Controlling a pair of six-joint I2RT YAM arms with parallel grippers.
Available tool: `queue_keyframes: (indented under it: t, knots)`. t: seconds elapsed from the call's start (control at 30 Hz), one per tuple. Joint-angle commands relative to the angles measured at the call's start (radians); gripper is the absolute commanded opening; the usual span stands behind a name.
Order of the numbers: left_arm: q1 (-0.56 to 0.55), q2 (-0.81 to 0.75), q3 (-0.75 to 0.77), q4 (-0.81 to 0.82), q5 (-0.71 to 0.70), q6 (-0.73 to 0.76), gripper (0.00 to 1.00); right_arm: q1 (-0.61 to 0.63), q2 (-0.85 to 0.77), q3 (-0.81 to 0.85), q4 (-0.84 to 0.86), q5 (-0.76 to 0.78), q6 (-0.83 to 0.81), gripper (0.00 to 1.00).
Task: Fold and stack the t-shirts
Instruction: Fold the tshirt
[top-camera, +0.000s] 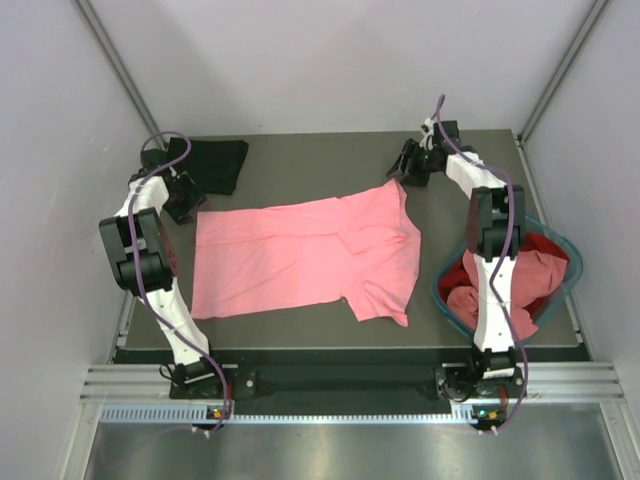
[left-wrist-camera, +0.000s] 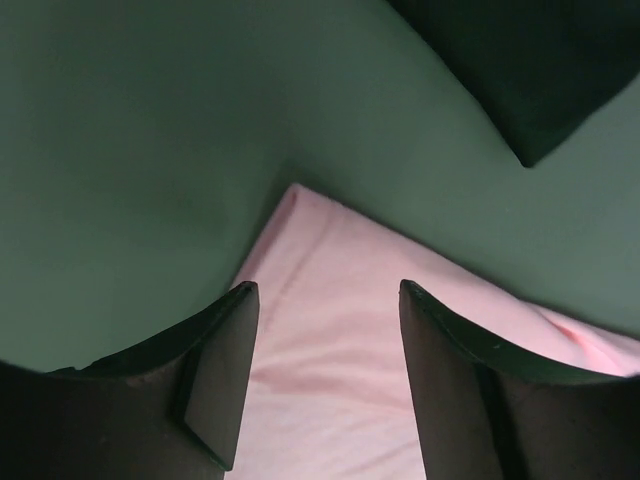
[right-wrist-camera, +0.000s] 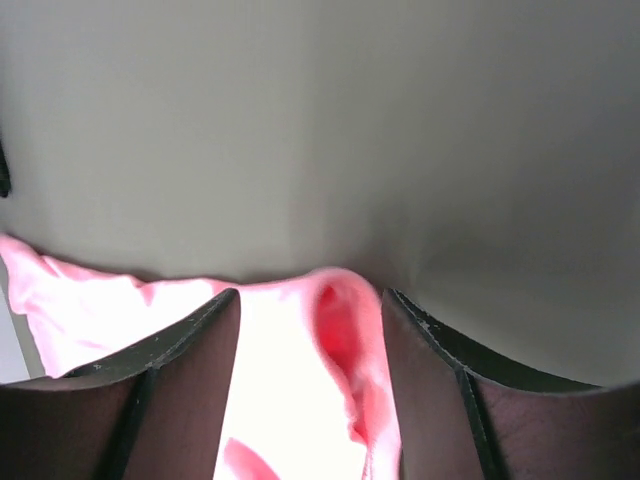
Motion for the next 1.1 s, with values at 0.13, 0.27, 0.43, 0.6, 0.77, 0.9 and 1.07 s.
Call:
queue_keyframes:
  t: [0.13,0.27,0.43,0.6,0.77,0.9,1.07]
  knots:
    - [0.010,0.090,0.079,0.044,-0.043,0.148,0.59,0.016,0.038,0.076,0.000,-0.080,-0.063,0.58]
    - [0.011,0.121,0.088,0.054,-0.038,0.182,0.57,0.016,0.040,0.061,-0.008,-0.096,-0.083,0.57]
    - [0.013,0.158,0.108,0.064,-0.015,0.220,0.53,0.018,0.055,0.054,-0.022,-0.123,-0.093,0.54]
    - [0.011,0.179,0.118,0.068,0.021,0.211,0.41,0.019,0.061,0.048,-0.028,-0.134,-0.103,0.52]
    - [0.011,0.185,0.123,0.078,0.026,0.202,0.25,0.016,0.058,0.041,-0.020,-0.080,-0.088,0.43]
    - [0.011,0.201,0.131,0.081,0.018,0.190,0.07,0.004,0.066,0.045,0.010,-0.014,-0.028,0.25]
    - [0.013,0.205,0.137,0.096,-0.012,0.156,0.00,-0.014,0.075,0.056,0.066,0.053,0.061,0.00]
